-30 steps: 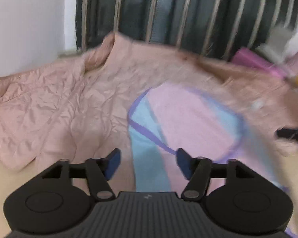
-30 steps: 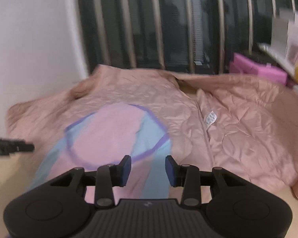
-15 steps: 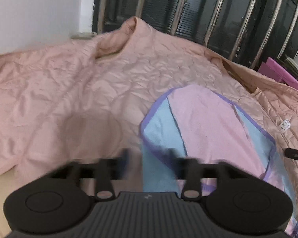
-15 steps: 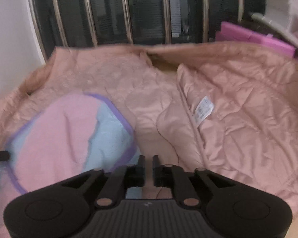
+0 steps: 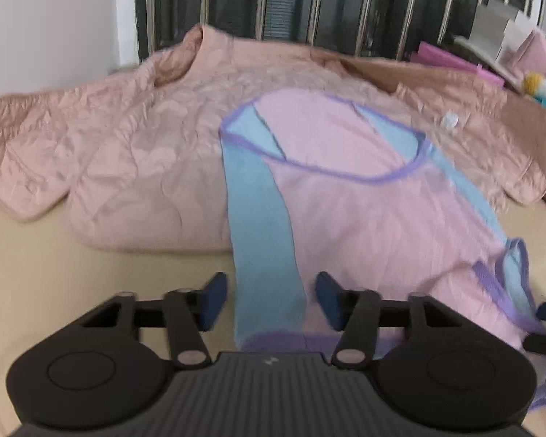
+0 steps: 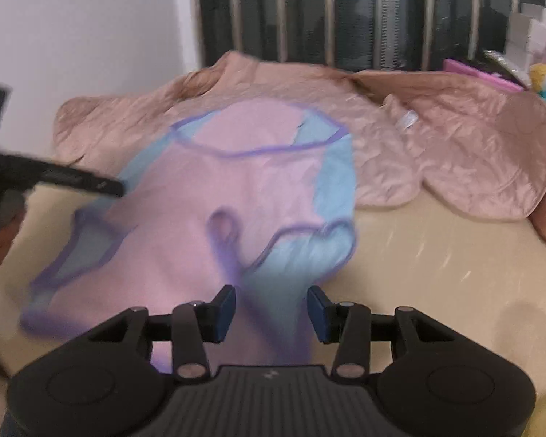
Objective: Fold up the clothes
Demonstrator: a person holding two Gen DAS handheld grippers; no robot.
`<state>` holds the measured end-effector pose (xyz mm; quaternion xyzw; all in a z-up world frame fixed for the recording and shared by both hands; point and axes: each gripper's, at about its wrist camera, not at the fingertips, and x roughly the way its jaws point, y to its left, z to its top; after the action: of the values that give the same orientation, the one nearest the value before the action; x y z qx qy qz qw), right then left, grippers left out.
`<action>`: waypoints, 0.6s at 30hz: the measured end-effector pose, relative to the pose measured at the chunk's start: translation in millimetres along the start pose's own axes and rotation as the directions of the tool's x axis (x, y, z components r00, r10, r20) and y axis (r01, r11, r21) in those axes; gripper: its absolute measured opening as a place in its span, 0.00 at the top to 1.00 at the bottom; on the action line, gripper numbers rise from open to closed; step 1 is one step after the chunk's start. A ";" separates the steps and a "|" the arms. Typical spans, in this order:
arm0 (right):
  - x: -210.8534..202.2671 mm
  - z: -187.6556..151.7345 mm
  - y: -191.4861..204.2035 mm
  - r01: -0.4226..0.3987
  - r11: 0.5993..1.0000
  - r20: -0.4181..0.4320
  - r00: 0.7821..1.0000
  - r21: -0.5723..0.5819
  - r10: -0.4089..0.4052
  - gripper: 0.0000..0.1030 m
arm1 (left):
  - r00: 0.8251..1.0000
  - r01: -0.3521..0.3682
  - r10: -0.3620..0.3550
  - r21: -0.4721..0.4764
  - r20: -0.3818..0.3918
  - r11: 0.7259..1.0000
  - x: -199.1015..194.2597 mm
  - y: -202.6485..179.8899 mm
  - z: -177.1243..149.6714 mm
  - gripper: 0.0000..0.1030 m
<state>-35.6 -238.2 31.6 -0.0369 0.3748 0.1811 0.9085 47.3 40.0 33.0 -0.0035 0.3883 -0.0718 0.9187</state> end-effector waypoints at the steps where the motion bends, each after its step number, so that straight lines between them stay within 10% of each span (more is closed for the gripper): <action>1: -2.5 -4.7 1.3 0.000 1.000 0.001 1.000 0.007 0.000 0.59 | 1.000 0.008 -0.008 0.000 -0.005 1.000 1.2 -0.5 -1.6 0.57; 5: -11.4 -19.7 9.4 -0.005 1.000 0.020 1.000 0.006 0.005 0.63 | 1.000 0.005 -0.005 -0.010 0.011 1.000 -0.7 1.5 -5.3 0.97; 8: -11.4 -21.4 11.0 0.024 0.999 0.032 0.999 -0.023 -0.023 0.98 | 0.999 -0.003 0.004 -0.022 0.043 1.000 -5.3 3.1 -12.8 0.98; 15: -9.5 -4.1 -17.4 0.110 0.993 0.040 0.993 -0.046 -0.108 0.91 | 0.998 0.014 -0.005 -0.129 0.066 0.992 -62.8 -0.2 -66.2 0.90; 18: -26.5 2.1 -9.0 0.092 0.993 0.086 0.993 -0.073 -0.086 0.78 | 0.990 -0.029 0.047 -0.132 0.136 0.991 -76.7 2.6 -50.8 0.60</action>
<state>-48.3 -254.2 50.9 -0.0808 0.3278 0.1560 0.9283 -41.4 55.5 52.0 -0.0606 0.3272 -0.0287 0.9426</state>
